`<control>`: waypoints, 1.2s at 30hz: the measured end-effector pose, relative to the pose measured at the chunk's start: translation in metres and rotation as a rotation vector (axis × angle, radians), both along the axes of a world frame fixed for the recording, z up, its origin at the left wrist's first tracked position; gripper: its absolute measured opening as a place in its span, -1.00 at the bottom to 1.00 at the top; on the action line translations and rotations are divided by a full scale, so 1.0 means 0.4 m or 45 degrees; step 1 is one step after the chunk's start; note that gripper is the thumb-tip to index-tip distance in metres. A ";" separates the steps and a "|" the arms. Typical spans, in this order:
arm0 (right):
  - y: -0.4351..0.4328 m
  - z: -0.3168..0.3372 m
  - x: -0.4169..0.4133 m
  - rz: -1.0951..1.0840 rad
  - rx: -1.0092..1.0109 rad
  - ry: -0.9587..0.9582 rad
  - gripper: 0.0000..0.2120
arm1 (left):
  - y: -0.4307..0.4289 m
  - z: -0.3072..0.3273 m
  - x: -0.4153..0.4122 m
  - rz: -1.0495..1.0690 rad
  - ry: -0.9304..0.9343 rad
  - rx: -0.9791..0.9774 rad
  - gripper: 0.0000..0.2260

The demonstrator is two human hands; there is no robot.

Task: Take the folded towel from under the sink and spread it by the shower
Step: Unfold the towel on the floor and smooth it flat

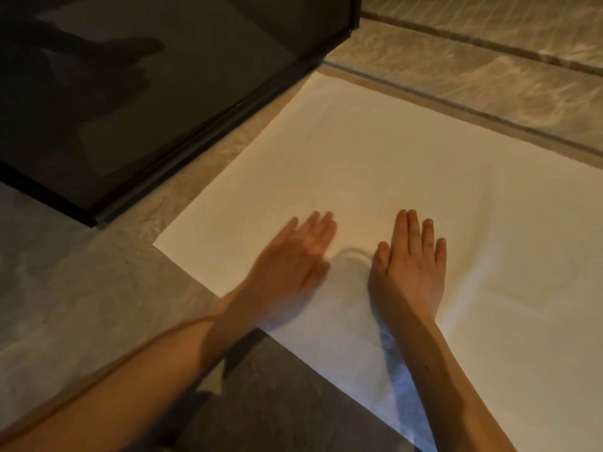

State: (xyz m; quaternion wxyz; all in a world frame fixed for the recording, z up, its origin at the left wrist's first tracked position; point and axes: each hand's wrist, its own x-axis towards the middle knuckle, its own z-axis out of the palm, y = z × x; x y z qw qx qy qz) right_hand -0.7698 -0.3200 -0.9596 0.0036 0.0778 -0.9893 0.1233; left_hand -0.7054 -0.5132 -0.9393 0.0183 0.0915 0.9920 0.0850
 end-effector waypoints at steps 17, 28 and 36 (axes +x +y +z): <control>-0.002 0.002 0.075 0.041 -0.067 -0.028 -0.40 | -0.064 0.019 -0.022 0.122 0.059 -0.071 -0.48; 0.297 0.014 0.173 -0.424 0.009 -0.071 -0.40 | 0.055 0.004 -0.055 0.067 -0.067 0.000 -0.45; 0.201 0.021 0.247 -0.261 -0.091 -0.051 -0.46 | 0.328 -0.004 0.057 -0.505 -0.033 0.018 -0.50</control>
